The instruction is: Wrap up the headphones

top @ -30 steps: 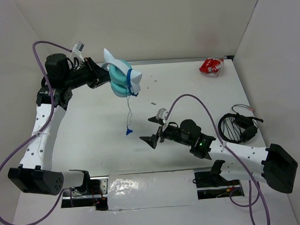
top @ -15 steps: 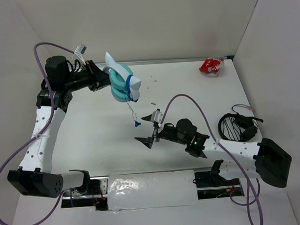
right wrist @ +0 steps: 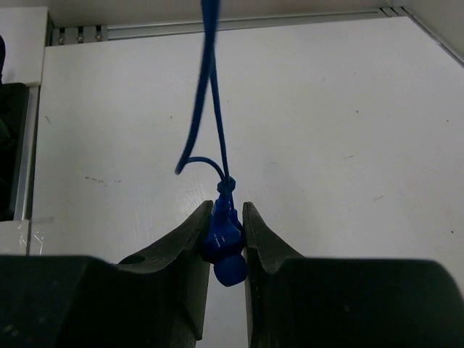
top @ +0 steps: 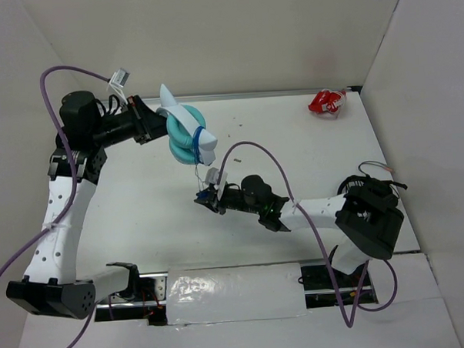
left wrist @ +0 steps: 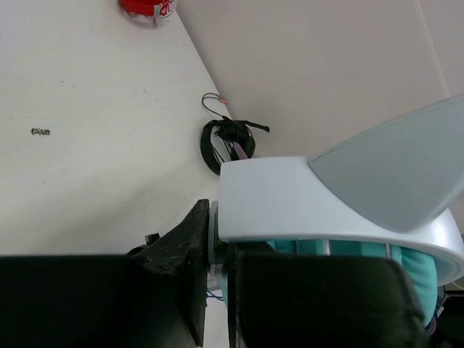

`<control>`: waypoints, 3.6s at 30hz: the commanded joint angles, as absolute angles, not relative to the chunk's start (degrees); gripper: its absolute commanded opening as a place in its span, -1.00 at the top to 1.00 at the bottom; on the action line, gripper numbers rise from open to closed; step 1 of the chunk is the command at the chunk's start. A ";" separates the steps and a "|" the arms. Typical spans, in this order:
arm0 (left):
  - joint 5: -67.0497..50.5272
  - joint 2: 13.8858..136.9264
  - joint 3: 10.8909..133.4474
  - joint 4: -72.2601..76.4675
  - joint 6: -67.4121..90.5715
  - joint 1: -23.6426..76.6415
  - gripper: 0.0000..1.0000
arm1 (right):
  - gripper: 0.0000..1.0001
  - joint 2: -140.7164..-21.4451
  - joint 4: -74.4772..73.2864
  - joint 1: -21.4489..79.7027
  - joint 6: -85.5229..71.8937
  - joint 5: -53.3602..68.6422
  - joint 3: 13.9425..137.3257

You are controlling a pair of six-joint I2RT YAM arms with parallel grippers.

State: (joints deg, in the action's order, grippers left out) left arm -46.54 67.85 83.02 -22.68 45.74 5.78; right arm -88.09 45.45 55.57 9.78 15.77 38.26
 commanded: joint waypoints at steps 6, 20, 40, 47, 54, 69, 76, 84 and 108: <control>-51.32 65.21 80.95 -15.74 46.67 6.06 1.00 | 1.00 -82.71 53.09 46.68 3.35 20.56 33.67; -48.97 70.05 72.09 -14.41 39.81 11.51 1.00 | 1.00 -77.61 24.72 27.26 -1.67 14.52 49.09; -20.48 87.88 70.22 -20.57 32.78 21.44 1.00 | 1.00 -83.77 -15.64 29.97 2.37 0.18 76.20; -15.91 93.25 72.50 -23.63 35.50 21.44 1.00 | 1.00 -82.88 -20.20 35.59 1.76 -3.51 75.59; -11.87 97.91 75.85 -26.28 37.18 21.88 1.00 | 1.00 -87.62 -21.09 41.04 0.18 -11.68 75.15; -13.98 106.96 82.08 -29.61 44.82 22.85 1.00 | 1.00 -91.67 -17.84 41.31 -5.71 -13.97 70.22; -13.45 113.27 91.64 -32.07 49.38 24.69 1.00 | 1.00 -94.91 -20.21 36.83 -8.86 -15.64 73.38; -17.66 124.97 106.69 -34.01 56.68 26.80 1.00 | 1.00 -99.22 -25.75 29.64 -14.67 -25.04 75.59; -17.58 128.41 105.82 -34.89 64.78 29.71 0.18 | 0.92 -106.87 -25.75 22.50 -21.44 -19.86 75.50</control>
